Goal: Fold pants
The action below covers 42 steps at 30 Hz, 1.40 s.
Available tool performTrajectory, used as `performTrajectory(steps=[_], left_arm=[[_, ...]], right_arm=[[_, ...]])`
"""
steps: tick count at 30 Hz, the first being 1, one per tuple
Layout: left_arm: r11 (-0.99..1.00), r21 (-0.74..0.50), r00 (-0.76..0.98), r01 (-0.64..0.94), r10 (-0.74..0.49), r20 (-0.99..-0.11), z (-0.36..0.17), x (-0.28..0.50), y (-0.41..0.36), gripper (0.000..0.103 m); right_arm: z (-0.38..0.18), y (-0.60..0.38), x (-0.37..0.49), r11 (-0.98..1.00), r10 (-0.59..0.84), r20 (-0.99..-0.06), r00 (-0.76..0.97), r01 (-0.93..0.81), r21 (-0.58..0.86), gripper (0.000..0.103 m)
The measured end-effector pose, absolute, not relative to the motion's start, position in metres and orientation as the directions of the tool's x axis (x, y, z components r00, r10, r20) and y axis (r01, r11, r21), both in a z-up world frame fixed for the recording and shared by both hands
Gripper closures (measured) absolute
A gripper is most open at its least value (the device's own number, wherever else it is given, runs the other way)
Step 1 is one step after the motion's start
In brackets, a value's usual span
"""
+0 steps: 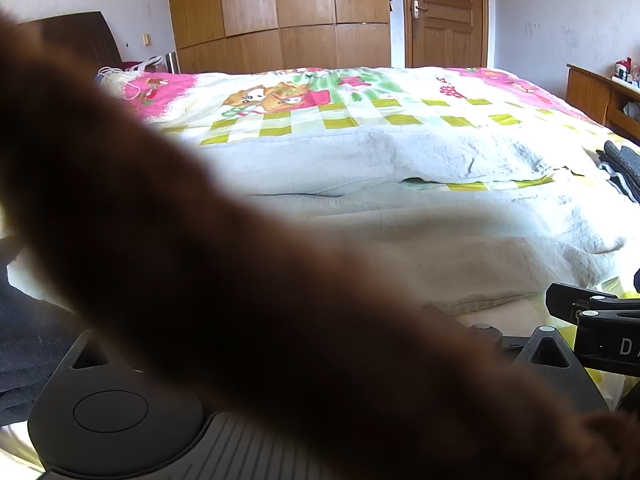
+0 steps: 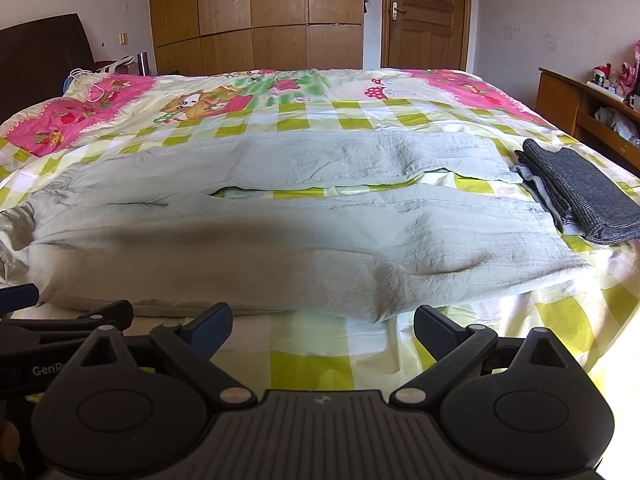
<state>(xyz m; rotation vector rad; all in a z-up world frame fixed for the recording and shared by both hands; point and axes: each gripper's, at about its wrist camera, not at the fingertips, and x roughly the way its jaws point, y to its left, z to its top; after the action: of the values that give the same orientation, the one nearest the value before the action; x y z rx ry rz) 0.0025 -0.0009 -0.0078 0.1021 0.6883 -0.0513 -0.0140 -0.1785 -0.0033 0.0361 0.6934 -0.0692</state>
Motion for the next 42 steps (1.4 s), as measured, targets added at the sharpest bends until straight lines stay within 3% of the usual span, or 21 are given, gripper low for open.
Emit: performTrajectory(steps=[42], left_arm=[[0.993,0.072,0.766,0.089,-0.021,-0.643,-0.0111,0.0020,-0.0040,0.000]], right_arm=[[-0.0054,-0.1760,-0.0111,0.998,-0.042,-0.648,0.760,0.059,0.003,0.000]])
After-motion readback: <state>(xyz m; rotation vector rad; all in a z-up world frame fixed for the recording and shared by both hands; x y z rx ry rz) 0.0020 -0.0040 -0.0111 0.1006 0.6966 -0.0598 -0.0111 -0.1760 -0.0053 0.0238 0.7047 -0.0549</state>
